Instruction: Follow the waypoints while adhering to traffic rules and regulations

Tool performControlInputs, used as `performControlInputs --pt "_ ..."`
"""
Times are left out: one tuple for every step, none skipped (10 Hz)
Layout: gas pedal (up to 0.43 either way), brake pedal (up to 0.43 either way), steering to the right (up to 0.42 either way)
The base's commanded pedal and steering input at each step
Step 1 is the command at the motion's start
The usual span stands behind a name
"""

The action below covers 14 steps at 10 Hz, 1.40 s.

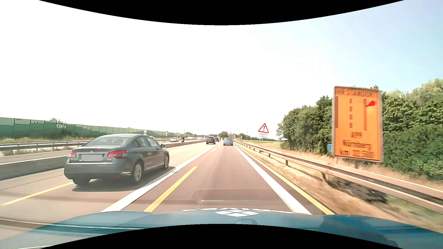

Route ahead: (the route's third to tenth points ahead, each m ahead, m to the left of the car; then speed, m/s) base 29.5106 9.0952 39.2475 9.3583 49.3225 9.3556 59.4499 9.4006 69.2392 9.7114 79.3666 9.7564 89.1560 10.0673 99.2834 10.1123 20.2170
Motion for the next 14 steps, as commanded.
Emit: performControlInputs --pt "0.138 0.0 -0.001" --pt "0.138 0.0 0.0" --pt "0.15 0.0 -0.001" --pt "0.157 0.0 -0.001" --pt "0.157 0.0 -0.001" --pt "0.157 0.0 -0.001" --pt "0.169 0.0 -0.001" --pt "0.169 0.0 -0.001" --pt "0.169 0.0 -0.001" --pt "0.169 0.0 -0.001" --pt "0.169 0.0 -0.001" --pt "0.169 0.0 -0.001" --pt "0.169 0.0 -0.001" --pt "0.177 0.0 -0.001"
